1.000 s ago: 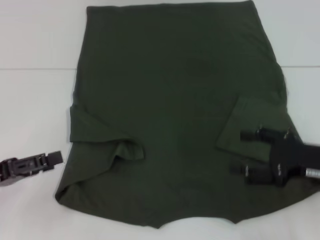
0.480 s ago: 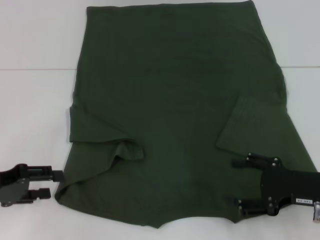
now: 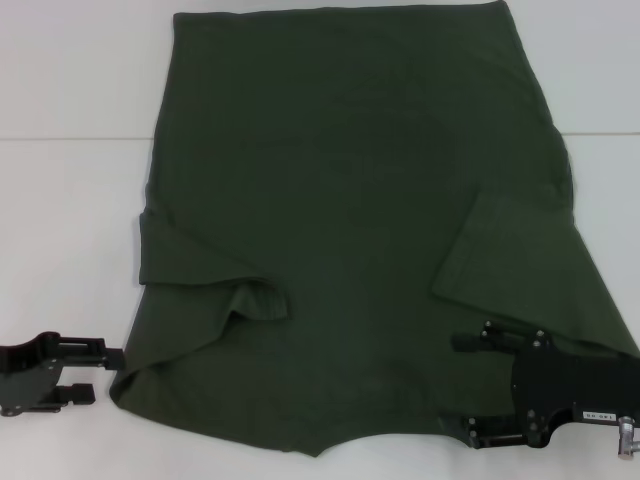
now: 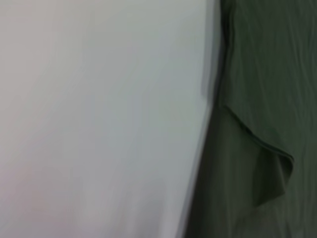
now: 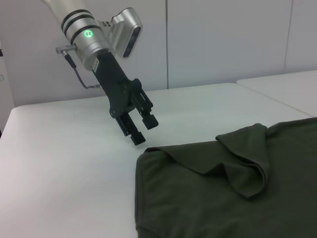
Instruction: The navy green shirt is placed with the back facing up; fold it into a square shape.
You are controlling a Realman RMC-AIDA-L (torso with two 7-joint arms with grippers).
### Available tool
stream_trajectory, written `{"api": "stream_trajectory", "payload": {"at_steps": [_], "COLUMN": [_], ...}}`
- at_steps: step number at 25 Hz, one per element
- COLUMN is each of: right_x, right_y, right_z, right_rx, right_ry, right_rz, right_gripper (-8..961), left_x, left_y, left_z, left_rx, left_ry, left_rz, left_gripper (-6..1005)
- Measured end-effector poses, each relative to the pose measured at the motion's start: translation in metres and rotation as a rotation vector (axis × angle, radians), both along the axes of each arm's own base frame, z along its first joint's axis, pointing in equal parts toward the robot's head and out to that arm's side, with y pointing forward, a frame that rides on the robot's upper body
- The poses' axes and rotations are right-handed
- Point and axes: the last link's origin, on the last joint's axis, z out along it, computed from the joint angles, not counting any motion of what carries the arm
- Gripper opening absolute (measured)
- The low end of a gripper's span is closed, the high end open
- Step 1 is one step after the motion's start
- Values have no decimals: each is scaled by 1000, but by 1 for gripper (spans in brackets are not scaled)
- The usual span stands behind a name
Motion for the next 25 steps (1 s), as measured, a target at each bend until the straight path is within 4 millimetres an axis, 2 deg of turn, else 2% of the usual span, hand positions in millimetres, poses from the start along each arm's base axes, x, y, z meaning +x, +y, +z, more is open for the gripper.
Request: {"api": "stream_trajectory", "payload": {"at_steps": [17, 25], "right_x": [0, 1], "right_y": [1, 0], "right_z": [0, -2], "right_rx": [-2, -8], "right_ry": [0, 5], "right_rz": [-10, -16], "right_gripper": [927, 926], "left_x": [-2, 8], "left_y": [2, 10], "left_z": [-12, -22], "left_rx": [2, -17], "left_ry": [-22, -56], "left_rz": [48, 32], "left_gripper": [605, 593]}}
